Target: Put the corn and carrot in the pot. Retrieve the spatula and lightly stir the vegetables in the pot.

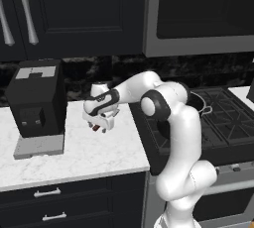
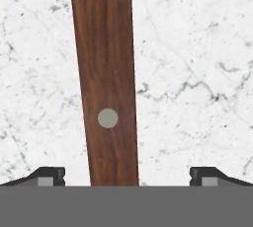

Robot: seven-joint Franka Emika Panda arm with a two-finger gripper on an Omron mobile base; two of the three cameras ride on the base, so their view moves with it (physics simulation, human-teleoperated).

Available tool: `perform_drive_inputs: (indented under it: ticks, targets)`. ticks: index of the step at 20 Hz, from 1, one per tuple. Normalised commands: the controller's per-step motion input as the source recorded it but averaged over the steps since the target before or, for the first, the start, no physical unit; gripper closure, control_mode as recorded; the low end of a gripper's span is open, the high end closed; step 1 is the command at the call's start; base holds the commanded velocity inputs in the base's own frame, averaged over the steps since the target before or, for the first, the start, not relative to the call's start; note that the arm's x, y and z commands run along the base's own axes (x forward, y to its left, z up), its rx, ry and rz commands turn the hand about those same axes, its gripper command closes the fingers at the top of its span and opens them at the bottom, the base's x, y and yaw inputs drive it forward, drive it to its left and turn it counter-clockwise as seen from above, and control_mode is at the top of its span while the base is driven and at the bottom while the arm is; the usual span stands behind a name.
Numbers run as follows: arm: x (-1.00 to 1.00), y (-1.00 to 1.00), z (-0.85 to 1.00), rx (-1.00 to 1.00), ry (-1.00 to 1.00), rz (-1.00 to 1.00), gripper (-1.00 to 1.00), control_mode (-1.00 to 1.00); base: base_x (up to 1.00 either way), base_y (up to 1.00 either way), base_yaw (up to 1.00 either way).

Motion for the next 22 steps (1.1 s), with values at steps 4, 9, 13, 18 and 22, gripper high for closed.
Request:
perform_drive_inputs:
  ticks: [4,9,13,18,22]
  targets:
    - [0.03,0.05,-0.32,0.00,0.00,0.00,1.00,-1.00,0.00,0.00,0.00]
    - [-0.01,0.00,-0.29,0.00,0.00,0.01,1.00,-1.00,0.00,0.00,0.00]
    - [-0.19,0.00,-0.18,0.00,0.00,0.01,1.00,-1.00,0.00,0.00,0.00]
    - [-0.66,-0.04,0.20,0.00,-0.17,0.00,1.00,-1.00,0.00,0.00,0.00]
    - [-0.83,-0.15,0.92,0.07,-0.16,0.00,1.00,-1.00,0.00,0.00,0.00]
